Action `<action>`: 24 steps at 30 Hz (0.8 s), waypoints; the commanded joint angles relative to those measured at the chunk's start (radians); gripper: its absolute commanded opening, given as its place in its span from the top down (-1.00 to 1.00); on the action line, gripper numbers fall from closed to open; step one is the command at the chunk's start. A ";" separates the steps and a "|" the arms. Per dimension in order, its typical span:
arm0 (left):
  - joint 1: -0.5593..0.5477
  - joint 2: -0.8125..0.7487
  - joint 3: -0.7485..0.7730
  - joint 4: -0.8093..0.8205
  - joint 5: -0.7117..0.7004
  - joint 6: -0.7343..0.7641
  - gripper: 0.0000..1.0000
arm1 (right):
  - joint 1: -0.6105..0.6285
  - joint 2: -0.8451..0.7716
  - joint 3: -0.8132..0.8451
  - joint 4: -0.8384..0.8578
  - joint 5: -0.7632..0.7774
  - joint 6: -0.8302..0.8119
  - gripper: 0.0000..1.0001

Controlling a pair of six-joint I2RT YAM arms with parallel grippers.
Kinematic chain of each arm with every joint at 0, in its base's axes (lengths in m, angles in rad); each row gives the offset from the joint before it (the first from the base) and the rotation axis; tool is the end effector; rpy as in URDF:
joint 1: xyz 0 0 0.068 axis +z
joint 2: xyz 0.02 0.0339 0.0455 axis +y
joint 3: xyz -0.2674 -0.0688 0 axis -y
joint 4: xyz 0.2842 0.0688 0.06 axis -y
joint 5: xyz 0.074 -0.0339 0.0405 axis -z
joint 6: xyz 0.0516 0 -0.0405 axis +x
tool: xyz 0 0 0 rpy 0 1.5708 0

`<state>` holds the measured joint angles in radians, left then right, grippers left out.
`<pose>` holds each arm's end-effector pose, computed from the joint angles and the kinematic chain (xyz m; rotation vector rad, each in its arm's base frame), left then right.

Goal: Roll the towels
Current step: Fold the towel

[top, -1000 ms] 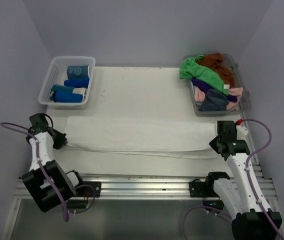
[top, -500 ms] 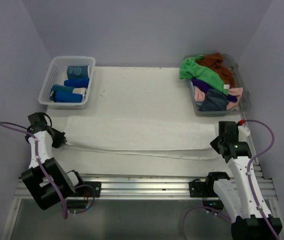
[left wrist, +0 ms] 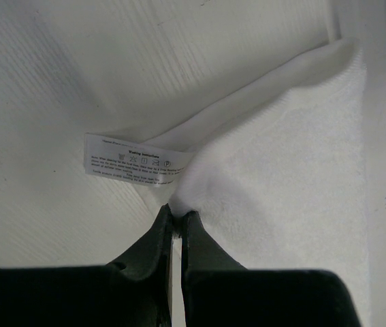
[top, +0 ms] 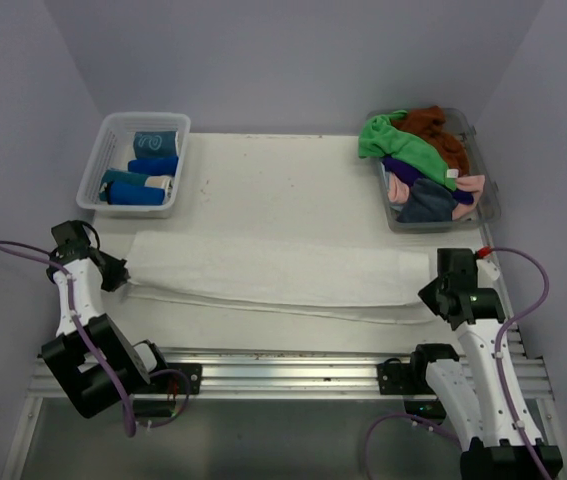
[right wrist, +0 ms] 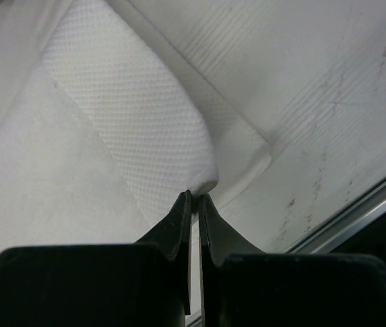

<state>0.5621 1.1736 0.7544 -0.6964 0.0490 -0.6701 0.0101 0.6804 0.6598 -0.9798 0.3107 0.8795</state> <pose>0.2178 0.1342 0.1865 -1.5408 2.2026 -0.0994 0.1642 -0.0141 0.2322 1.1561 2.2175 -0.0380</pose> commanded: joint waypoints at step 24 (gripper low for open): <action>-0.026 -0.057 0.062 0.093 0.017 0.061 -0.26 | -0.002 0.136 -0.022 0.246 -0.157 -0.095 -0.22</action>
<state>0.5812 1.1748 0.7589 -0.6662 0.0742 -0.6357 0.0101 0.7235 0.6132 -0.9321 0.2440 0.8757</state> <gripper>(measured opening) 0.662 0.618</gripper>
